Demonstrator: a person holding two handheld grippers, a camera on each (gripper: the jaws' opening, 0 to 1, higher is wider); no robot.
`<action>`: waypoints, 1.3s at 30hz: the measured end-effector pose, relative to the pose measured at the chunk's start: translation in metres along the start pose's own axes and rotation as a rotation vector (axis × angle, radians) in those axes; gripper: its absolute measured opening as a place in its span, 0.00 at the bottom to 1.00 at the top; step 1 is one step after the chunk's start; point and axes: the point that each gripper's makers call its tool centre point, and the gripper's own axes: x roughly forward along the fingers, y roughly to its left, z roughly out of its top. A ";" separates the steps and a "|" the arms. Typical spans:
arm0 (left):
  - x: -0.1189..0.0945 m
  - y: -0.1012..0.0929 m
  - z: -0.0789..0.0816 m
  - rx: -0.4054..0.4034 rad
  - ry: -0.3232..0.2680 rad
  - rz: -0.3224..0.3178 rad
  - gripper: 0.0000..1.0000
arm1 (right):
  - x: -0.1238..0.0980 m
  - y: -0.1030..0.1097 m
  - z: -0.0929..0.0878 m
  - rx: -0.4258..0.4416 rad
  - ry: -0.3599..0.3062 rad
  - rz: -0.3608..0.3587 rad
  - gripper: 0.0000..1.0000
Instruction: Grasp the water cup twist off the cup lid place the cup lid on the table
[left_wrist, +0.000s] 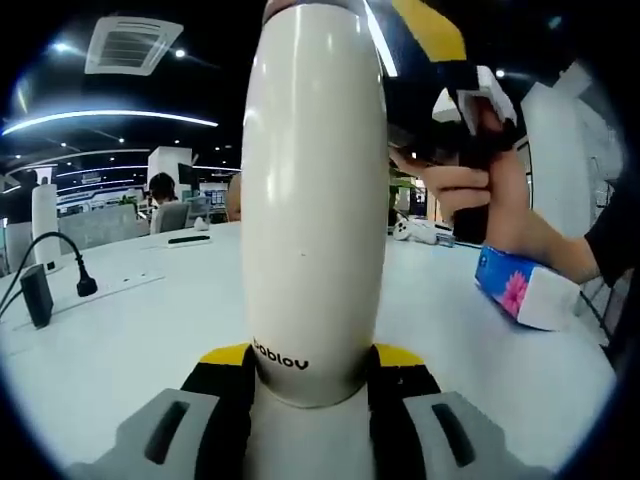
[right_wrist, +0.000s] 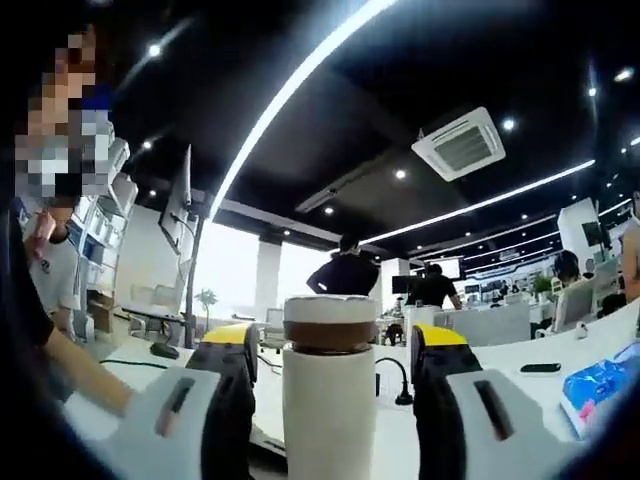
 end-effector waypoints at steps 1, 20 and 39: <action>0.000 0.000 0.000 0.000 0.000 0.000 0.46 | -0.001 0.003 0.003 0.002 -0.009 -0.002 0.62; -0.001 0.000 0.000 -0.002 0.002 0.006 0.46 | -0.006 0.012 0.005 -0.073 0.009 -0.134 0.62; -0.001 0.001 -0.001 -0.002 0.003 0.005 0.46 | 0.004 -0.006 -0.001 -0.186 0.045 -0.311 0.56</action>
